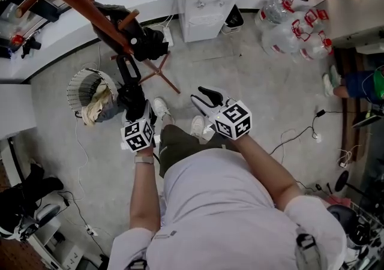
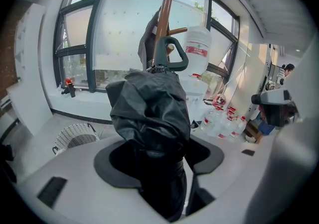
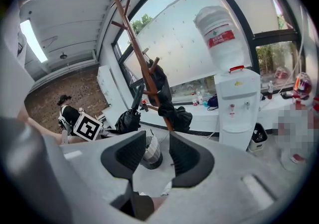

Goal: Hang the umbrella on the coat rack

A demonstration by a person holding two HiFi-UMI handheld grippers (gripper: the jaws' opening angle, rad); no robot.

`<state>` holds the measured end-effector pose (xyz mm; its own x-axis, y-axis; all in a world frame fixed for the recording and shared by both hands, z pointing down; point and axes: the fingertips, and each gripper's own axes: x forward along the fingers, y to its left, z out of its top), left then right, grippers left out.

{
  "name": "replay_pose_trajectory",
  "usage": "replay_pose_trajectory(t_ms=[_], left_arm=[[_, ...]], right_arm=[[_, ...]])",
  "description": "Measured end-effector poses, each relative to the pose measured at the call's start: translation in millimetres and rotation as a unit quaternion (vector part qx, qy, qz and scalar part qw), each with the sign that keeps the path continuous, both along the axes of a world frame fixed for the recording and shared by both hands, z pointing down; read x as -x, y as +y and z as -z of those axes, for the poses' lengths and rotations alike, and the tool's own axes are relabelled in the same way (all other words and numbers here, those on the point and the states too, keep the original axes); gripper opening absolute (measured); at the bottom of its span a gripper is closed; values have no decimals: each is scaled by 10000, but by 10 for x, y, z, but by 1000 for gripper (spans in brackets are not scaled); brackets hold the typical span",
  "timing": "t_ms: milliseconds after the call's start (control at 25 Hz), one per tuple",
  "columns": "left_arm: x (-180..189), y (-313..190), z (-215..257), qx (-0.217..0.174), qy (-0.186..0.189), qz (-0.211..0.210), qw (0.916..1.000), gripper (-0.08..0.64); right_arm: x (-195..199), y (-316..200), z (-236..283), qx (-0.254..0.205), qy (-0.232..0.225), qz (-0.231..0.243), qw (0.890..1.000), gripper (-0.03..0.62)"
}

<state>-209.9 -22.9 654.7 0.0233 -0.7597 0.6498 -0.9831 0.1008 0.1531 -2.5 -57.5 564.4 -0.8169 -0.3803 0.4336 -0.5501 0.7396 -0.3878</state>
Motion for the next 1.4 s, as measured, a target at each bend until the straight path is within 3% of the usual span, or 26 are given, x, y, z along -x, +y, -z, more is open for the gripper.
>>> replay_pose_trajectory(t_ms=[1400], left_arm=[[113,-659,-566,126,75,-141,9998,261]], right_arm=[[-57,-243,-214,250,316,-647,9971,144]])
